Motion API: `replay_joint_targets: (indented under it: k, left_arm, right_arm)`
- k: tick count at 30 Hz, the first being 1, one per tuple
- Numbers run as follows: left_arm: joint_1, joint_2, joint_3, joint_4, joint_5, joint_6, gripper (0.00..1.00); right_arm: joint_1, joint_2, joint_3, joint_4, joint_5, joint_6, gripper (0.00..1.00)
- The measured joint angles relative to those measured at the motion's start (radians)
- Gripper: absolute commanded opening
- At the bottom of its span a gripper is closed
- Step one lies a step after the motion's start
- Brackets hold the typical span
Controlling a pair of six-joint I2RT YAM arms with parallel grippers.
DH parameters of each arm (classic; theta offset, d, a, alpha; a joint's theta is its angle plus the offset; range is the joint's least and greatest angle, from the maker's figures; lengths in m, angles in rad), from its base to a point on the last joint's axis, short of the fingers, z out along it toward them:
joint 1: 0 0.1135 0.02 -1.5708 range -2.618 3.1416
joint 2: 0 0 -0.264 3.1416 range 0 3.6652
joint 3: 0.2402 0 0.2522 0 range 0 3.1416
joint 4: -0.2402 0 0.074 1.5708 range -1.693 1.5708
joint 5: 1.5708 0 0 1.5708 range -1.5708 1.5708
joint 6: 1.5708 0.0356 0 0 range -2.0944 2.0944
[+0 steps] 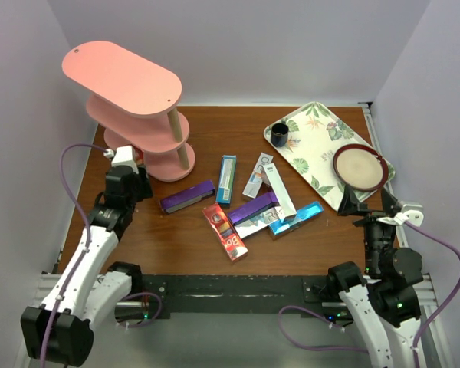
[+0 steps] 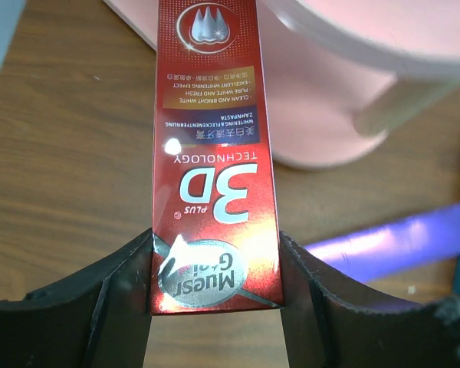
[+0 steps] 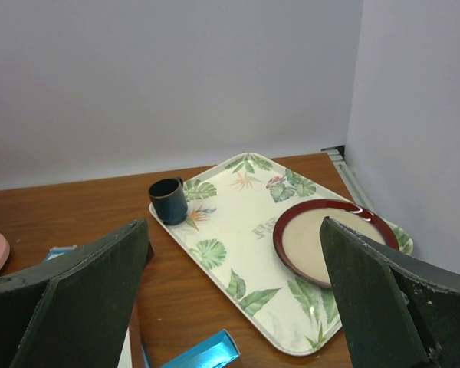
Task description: Place and organize the toothpastes onto the shelf
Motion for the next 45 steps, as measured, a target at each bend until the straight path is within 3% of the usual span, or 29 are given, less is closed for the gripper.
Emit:
replay_joint_targets:
  k: [7, 13, 19, 23, 31, 45]
  left_arm:
    - [0.227, 0.079, -0.056, 0.218, 0.069, 0.047, 0.00]
    - [0.280, 0.158, -0.156, 0.426, 0.116, 0.195, 0.00]
    - [0.452, 0.301, -0.188, 0.612, 0.358, 0.304, 0.00]
    - [0.554, 0.468, -0.111, 0.650, 0.558, 0.352, 0.00]
    - [0.637, 0.669, 0.088, 0.665, 0.823, 0.484, 0.02]
    - [0.713, 0.972, 0.394, 0.581, 0.993, 0.692, 0.11]
  right_arm:
    - [0.014, 0.000, 0.000, -0.003, -0.013, 0.006, 0.99]
    - [0.047, 0.000, 0.000, -0.016, -0.021, 0.013, 0.99]
    - [0.077, 0.000, 0.001, -0.027, -0.021, 0.019, 0.99]
    - [0.105, 0.000, 0.001, -0.031, -0.021, 0.019, 0.99]
    - [0.125, 0.000, 0.001, -0.031, -0.021, 0.018, 0.99]
    - [0.127, 0.000, -0.008, -0.025, -0.023, 0.010, 0.99]
